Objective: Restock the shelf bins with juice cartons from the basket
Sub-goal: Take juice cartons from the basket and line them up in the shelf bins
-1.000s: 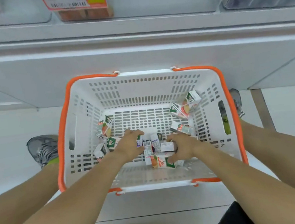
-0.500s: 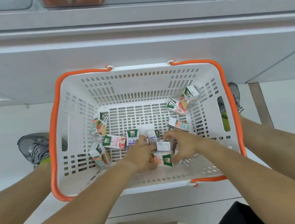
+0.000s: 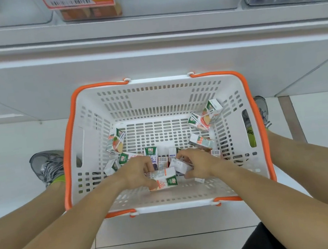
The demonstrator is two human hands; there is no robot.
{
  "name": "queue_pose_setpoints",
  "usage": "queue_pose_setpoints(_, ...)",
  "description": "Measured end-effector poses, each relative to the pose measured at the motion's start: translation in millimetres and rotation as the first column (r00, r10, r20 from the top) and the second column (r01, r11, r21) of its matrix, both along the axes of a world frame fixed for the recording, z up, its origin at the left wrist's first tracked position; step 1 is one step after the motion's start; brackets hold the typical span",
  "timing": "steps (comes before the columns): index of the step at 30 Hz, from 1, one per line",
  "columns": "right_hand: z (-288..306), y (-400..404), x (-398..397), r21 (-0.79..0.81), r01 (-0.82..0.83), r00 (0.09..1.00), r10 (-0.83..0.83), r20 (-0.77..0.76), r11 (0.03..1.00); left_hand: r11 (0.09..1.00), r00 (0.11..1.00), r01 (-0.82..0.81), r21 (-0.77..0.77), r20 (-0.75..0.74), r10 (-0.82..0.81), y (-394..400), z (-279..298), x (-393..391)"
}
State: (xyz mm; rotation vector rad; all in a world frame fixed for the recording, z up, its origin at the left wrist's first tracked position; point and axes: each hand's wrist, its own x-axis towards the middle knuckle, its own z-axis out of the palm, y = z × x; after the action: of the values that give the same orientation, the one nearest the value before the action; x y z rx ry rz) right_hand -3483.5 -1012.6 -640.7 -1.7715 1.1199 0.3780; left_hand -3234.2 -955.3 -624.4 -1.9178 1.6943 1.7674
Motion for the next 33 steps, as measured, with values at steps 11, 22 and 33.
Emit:
queue_pose_setpoints(11,104.9,-52.8,27.7,0.628,0.355,0.591,-0.687,0.423,0.693,0.728,0.498,-0.61,0.311,-0.564,0.659,-31.9,99.0,54.7)
queue_pose_setpoints(22,275.1,-96.1,84.1,0.577,0.315,0.437,-0.655,0.617,0.754,0.838,0.655,-0.546,-0.018,-0.633,0.413,-66.4,280.0,95.6)
queue_pose_setpoints(33,319.8,-90.0,146.9,0.387,0.384,0.444,-0.535,0.719,0.838,0.669,0.502,-0.736,-0.102,-0.745,0.439,-70.6,306.0,113.2)
